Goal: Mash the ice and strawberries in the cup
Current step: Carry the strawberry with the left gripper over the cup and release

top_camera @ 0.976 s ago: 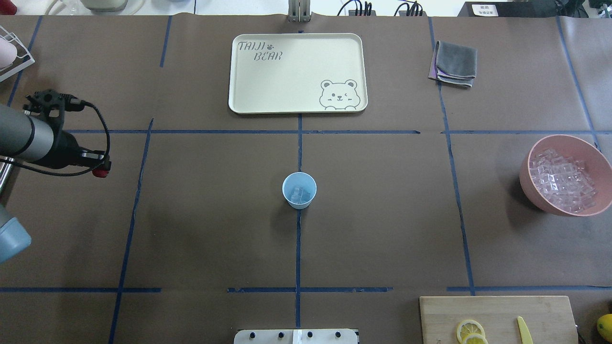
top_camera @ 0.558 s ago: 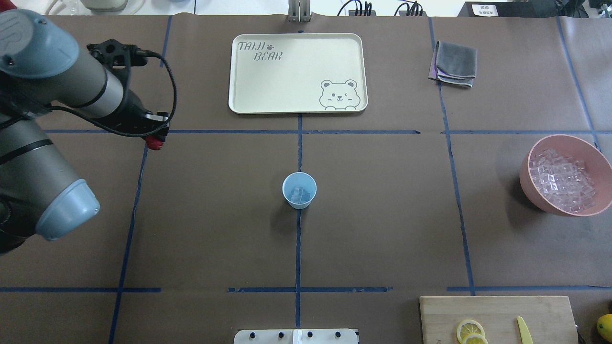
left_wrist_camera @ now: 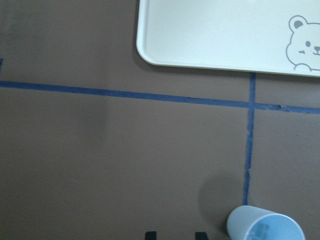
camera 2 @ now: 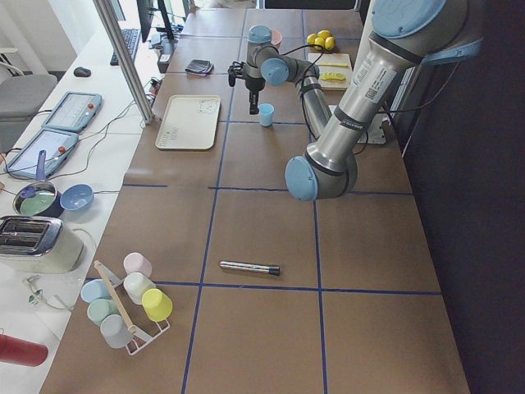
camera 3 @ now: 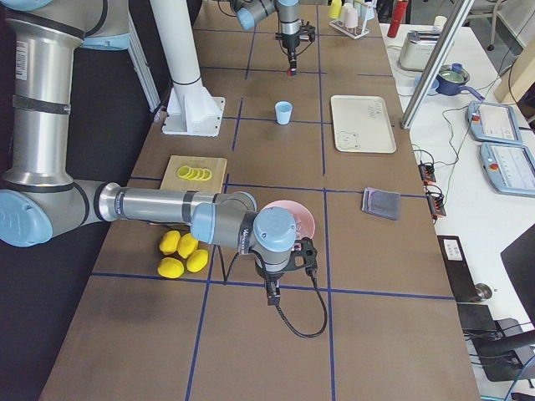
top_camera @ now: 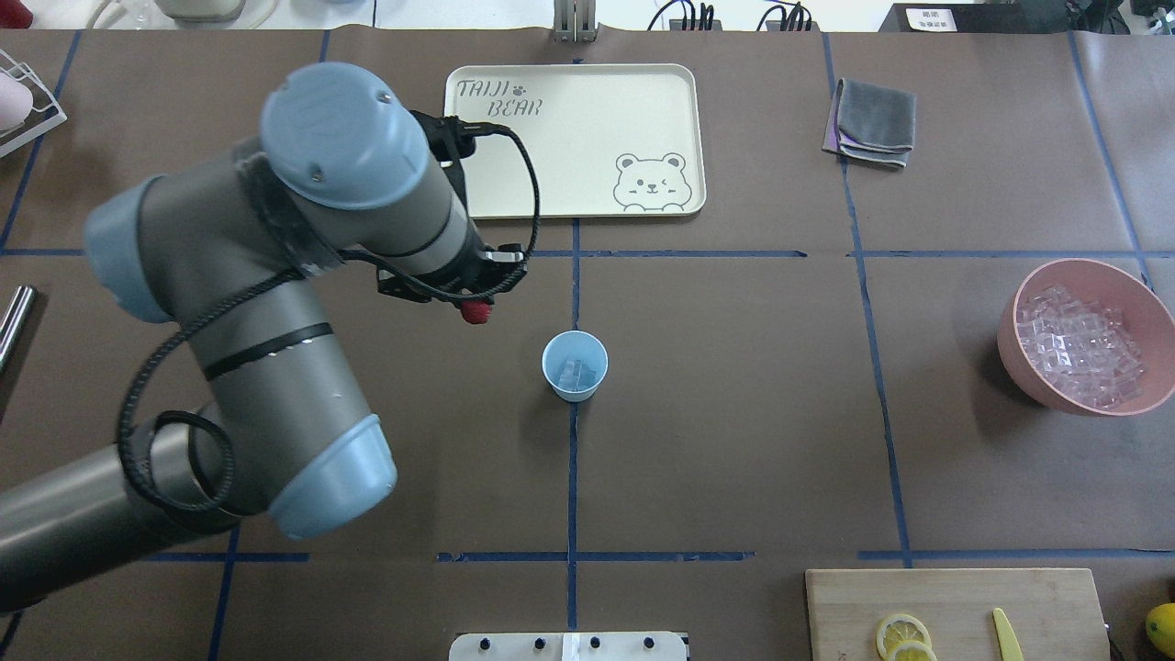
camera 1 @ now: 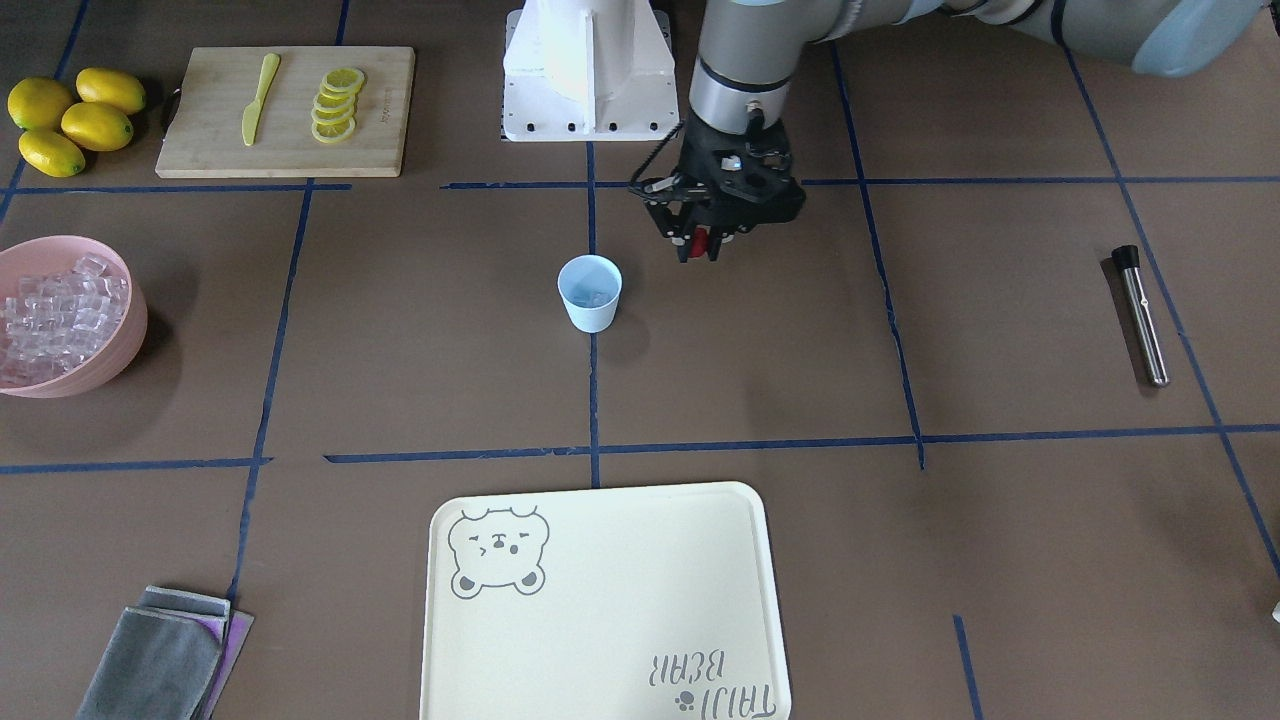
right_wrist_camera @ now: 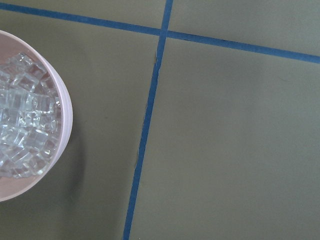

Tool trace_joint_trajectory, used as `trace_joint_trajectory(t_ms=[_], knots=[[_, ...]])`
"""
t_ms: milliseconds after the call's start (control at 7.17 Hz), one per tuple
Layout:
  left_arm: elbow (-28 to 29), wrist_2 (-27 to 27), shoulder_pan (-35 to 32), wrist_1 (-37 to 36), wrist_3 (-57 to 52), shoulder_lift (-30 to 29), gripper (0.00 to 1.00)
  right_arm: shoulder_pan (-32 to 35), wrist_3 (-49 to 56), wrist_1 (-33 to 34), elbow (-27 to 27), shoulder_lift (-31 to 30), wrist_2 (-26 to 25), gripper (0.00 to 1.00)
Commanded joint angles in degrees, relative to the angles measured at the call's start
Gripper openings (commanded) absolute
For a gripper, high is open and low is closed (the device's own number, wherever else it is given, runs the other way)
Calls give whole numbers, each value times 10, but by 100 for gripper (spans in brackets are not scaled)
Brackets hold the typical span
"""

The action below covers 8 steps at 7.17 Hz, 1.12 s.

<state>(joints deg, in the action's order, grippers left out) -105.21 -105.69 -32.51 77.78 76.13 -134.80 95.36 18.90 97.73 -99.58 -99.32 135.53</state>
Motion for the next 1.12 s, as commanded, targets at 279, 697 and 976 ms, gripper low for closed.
trace_joint_trajectory(t_ms=[279, 697, 976], knots=[[104, 66, 71, 6, 72, -82, 3, 0, 1, 0, 1, -1, 0, 99], [96, 70, 71, 6, 70, -77, 100, 0, 0, 0, 1, -1, 0, 99], [96, 69, 71, 6, 68, -77, 100, 0, 0, 0, 1, -1, 0, 99]])
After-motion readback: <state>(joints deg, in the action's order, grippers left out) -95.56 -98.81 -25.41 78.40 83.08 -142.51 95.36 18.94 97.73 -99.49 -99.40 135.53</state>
